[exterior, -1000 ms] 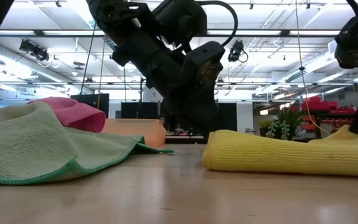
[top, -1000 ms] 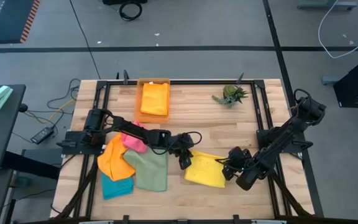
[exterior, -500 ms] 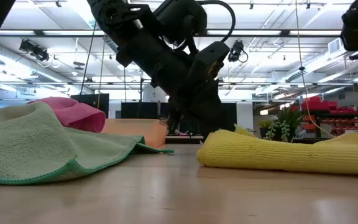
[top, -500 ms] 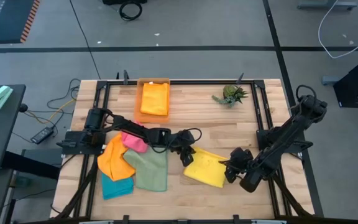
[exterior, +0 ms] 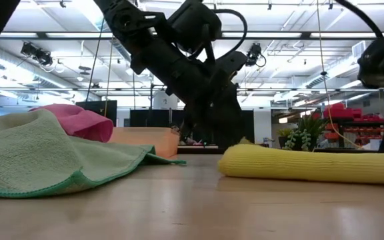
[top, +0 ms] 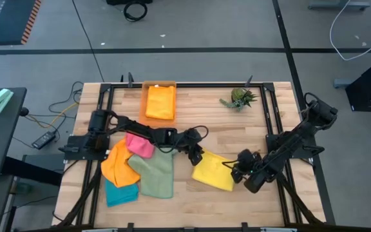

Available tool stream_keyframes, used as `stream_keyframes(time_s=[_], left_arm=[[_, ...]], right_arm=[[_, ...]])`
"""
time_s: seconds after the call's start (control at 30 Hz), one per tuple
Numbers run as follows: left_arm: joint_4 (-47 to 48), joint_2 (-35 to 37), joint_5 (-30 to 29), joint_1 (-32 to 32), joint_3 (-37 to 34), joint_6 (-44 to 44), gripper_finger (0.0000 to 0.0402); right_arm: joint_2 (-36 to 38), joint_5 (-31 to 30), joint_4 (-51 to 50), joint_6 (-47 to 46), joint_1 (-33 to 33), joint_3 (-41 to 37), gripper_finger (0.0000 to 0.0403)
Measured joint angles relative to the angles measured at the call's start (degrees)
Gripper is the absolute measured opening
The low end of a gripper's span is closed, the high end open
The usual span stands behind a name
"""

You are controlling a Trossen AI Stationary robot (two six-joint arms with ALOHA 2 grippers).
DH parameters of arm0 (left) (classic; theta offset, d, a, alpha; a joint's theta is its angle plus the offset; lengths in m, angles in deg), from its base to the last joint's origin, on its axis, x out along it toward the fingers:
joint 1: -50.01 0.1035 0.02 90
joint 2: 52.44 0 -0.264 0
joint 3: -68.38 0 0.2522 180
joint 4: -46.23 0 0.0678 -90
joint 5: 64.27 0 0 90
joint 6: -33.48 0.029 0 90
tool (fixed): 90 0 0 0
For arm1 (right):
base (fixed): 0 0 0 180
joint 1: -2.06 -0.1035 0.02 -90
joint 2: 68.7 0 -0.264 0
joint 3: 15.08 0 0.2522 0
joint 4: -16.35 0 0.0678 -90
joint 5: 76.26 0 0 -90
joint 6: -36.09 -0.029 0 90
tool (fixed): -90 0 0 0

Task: Fold microfiber towels
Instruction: Fold the yellow microfiber cloth, then put the yellow microfiber cloth into the orange bin

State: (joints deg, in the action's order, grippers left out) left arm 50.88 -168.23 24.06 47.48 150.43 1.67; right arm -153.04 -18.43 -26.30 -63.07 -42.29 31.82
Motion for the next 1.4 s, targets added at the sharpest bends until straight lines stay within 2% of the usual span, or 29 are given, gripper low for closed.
stream_keyframes(time_s=[0.13, 0.27, 0.43, 0.53, 0.67, 0.8, 0.9, 1.07, 1.2, 1.4], left_arm=[[-0.4, 1.3, 0.9, 0.6, 0.0, -0.9, 0.0138], [0.9, 2.6, 3.1, 0.4, 0.0, -2.0, 0.014], [2.7, 2.9, 11.4, -0.7, 0.0, -12.2, 0.0143], [2.9, 2.9, 12.9, -2.1, 0.0, -16.1, 0.0161], [4.0, 2.9, 11.4, -3.6, 0.0, -20.2, 0.0199], [8.1, 2.3, 4.7, -4.7, 0.0, -22.8, 0.0241], [7.9, 1.4, 2.6, -5.2, 0.0, -25.2, 0.0269], [7.7, -0.2, 2.2, -5.5, 0.0, -25.6, 0.0295], [5.8, -1.7, 1.8, -5.5, 0.2, -26.1, 0.0299], [2.4, -3.5, 0.4, -5.8, 0.3, -26.4, 0.0294]], right_arm=[[0.0, -2.4, -0.8, -1.3, 0.0, -0.4, 0.0002], [0.2, -4.4, -5.5, -2.4, 0.1, 1.6, 0.0002], [2.5, -3.3, -10.5, -3.5, -0.6, 5.2, 0.0003], [4.7, -2.1, -10.1, -7.1, -2.0, 6.7, 0.0016], [7.8, 0.1, -9.4, -15.9, -4.4, 6.8, 0.005], [8.5, 0.5, -7.3, -23.3, -6.8, 5.2, 0.0105], [7.8, 0.5, -1.5, -25.6, -8.2, 2.3, 0.0151], [7.0, -0.4, 5.0, -25.8, -8.2, -1.5, 0.0216], [6.7, 0.6, 7.3, -26.1, -7.5, -3.8, 0.0237], [4.3, 0.0, 16.2, -25.9, -7.0, -8.2, 0.0235]])
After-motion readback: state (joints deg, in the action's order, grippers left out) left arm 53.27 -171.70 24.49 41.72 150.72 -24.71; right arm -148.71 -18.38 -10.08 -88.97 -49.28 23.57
